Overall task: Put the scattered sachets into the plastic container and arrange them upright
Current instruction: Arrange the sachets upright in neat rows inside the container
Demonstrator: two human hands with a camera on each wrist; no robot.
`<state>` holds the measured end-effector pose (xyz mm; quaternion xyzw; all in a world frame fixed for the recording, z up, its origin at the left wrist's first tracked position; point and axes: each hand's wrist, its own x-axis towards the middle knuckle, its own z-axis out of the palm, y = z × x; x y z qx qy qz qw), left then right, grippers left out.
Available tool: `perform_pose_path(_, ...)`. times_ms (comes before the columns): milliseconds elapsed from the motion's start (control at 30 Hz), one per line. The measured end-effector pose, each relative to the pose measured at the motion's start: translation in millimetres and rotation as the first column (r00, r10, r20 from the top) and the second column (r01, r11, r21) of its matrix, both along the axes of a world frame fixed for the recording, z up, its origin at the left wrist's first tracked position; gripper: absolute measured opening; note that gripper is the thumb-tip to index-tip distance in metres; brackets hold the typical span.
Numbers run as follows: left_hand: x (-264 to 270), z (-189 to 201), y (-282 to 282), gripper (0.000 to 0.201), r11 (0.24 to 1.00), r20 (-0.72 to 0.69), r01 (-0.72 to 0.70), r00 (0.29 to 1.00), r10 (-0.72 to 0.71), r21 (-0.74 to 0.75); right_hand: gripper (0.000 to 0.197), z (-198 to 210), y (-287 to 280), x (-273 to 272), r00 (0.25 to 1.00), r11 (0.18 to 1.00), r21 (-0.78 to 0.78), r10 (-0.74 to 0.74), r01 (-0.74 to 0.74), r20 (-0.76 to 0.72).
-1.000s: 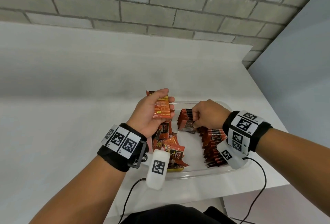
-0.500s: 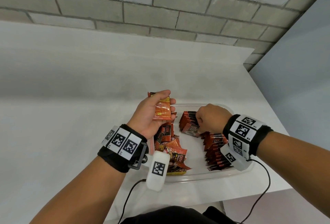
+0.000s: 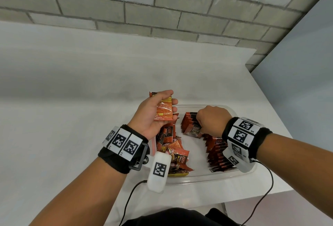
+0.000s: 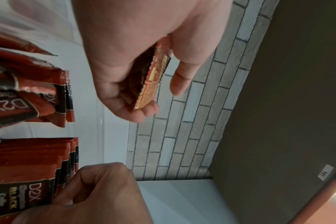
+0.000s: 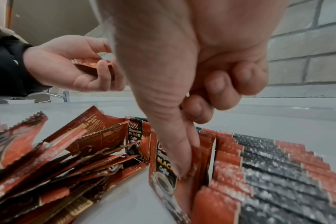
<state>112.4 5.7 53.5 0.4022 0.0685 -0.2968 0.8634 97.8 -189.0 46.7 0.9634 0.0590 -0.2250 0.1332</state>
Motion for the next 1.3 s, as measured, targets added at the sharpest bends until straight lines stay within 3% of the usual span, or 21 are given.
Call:
perform_pose_path(267, -0.3, -0.5, 0.9, 0.041, 1.0, 0.0, 0.002, 1.0, -0.002, -0.001, 0.022, 2.4, 0.0, 0.8, 0.999, 0.999, -0.024, 0.024, -0.023, 0.045)
perform_pose_path(467, -0.7, -1.4, -0.4, 0.041, 1.0, 0.0, -0.001, 1.0, 0.001, 0.0, 0.034, 1.3, -0.5, -1.5, 1.0, 0.999, -0.043, 0.031, -0.031, 0.001)
perform_pose_path(633, -1.8, -2.3, 0.1, 0.04, 1.0, -0.004, 0.001, 1.0, -0.001, -0.004, 0.021, 7.5, -0.5, -2.6, 0.999, 0.999, -0.021, 0.037, -0.037, 0.013)
perform_pose_path(1000, -4.2, -2.6, -2.7, 0.029, 1.0, -0.022, 0.004, 1.0, -0.004, 0.002, 0.021, 13.2, -0.1, -5.0, 0.999, 0.999, 0.038, 0.023, -0.024, 0.037)
perform_pose_path(1133, -5.4, -2.9, -5.0, 0.015, 1.0, -0.08, -0.014, 0.997, 0.012, -0.021, 0.02, 19.0, -5.9, -6.9, 0.991, 0.972, 0.226, -0.085, 0.059, 0.108)
perform_pose_path(1300, -7.7, 0.0, -8.2, 0.014, 0.998, -0.055, 0.048, 0.997, -0.05, -0.044, 0.013, 42.1, -15.6, -17.7, 0.945, 0.722, 0.676, -0.303, 0.144, 0.123)
